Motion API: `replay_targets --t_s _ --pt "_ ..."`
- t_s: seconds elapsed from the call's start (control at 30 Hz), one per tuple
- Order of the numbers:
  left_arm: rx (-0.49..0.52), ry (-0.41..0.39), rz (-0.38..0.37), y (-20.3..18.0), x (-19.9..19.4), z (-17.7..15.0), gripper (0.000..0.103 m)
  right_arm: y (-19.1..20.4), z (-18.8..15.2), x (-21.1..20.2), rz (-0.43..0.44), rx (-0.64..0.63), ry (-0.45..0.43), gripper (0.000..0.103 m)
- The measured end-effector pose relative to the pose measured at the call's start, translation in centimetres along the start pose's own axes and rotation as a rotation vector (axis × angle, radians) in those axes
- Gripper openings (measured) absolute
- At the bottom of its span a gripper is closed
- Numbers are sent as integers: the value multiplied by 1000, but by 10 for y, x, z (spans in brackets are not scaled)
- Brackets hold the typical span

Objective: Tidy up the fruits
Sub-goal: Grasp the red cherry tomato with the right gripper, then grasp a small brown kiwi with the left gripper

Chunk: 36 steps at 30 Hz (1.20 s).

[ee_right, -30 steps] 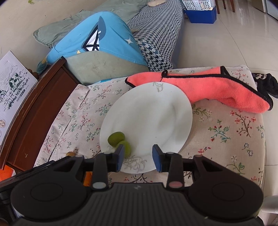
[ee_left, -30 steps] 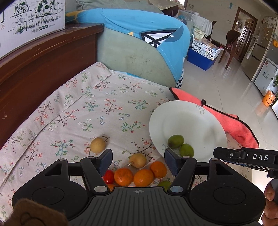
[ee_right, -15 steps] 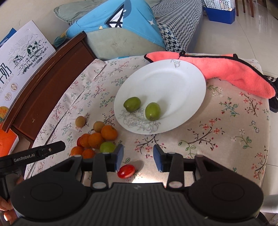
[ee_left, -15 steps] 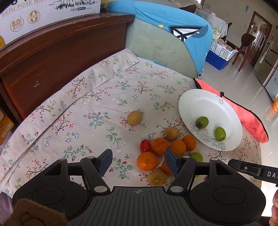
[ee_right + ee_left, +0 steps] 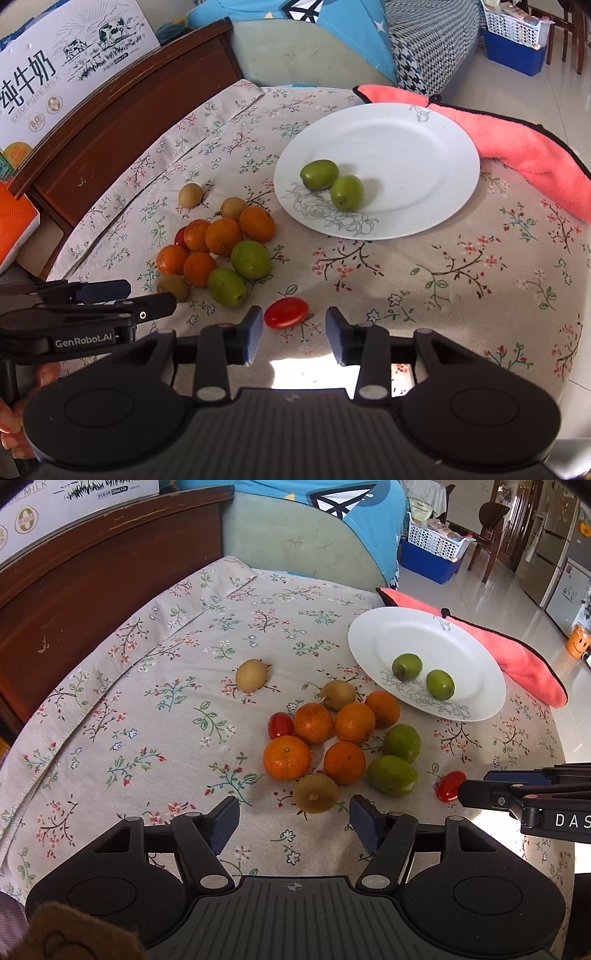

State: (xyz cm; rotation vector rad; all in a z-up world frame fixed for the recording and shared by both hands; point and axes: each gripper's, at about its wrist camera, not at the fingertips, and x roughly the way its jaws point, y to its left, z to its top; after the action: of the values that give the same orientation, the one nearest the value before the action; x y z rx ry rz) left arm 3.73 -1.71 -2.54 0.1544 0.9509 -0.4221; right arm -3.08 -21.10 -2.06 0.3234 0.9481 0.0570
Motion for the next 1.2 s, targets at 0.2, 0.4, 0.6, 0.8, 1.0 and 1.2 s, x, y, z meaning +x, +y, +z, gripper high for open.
replay_targets --t_s 0.2,0.4,0.6,0.8,1.0,1.2 --pt "1 2 4 -1 6 -2 64 3 -1 7 -15 -20 16 39" --pt "-1 -2 10 -4 12 -2 62 10 0 14 -25 -46 21 39" --pt "2 -16 16 -6 16 -2 57 13 0 19 -48 -73 14 39" --pt "35 -44 17 -12 16 -4 35 14 -2 20 -48 -88 1 30" --pt "20 -44 -4 -12 13 -4 26 13 -2 20 -45 -82 -7 30" --pt "-5 -52 -14 -8 8 -3 26 14 0 17 -40 -74 -16 30"
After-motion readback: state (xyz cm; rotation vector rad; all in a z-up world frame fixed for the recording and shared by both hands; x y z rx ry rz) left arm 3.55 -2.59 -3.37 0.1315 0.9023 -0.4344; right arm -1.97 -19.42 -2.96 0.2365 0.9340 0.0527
